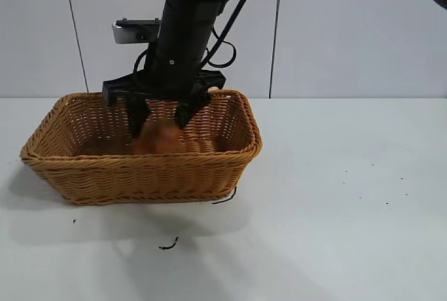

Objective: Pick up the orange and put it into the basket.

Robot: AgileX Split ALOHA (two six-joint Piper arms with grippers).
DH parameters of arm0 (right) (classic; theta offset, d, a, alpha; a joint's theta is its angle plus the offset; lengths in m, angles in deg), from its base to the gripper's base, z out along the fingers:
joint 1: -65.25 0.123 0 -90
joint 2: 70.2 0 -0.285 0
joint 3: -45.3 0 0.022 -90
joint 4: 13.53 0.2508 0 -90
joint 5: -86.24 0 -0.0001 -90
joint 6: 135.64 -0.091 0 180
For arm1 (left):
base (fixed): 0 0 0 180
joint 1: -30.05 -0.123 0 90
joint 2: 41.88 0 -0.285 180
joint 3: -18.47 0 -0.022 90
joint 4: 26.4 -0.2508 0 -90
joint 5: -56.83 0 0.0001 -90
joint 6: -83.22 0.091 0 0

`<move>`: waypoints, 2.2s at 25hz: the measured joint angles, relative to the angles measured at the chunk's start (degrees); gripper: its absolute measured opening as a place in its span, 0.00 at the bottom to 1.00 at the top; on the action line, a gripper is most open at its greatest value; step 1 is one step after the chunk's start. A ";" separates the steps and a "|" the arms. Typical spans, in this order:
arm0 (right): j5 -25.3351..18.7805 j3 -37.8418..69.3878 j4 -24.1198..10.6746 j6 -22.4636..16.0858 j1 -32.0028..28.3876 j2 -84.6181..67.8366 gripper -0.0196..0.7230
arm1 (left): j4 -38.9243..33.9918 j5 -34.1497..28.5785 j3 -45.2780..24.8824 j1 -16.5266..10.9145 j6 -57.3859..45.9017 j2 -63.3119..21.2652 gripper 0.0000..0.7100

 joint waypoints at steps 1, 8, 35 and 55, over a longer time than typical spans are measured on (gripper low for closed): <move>-0.97 -1.27 -0.07 -0.14 -0.92 -0.22 0.92 | 0.00 0.00 0.00 0.00 0.00 0.00 0.90; -4.01 -4.70 -0.64 -0.34 -11.70 -0.62 0.92 | 0.00 0.00 0.00 0.00 0.00 0.00 0.90; -5.63 26.52 -1.17 0.56 -31.32 -12.23 0.91 | -0.03 0.00 0.00 0.00 0.00 0.00 0.90; -3.36 92.31 -1.17 4.21 -31.32 -85.87 0.89 | -0.03 0.00 0.00 0.00 0.00 0.00 0.90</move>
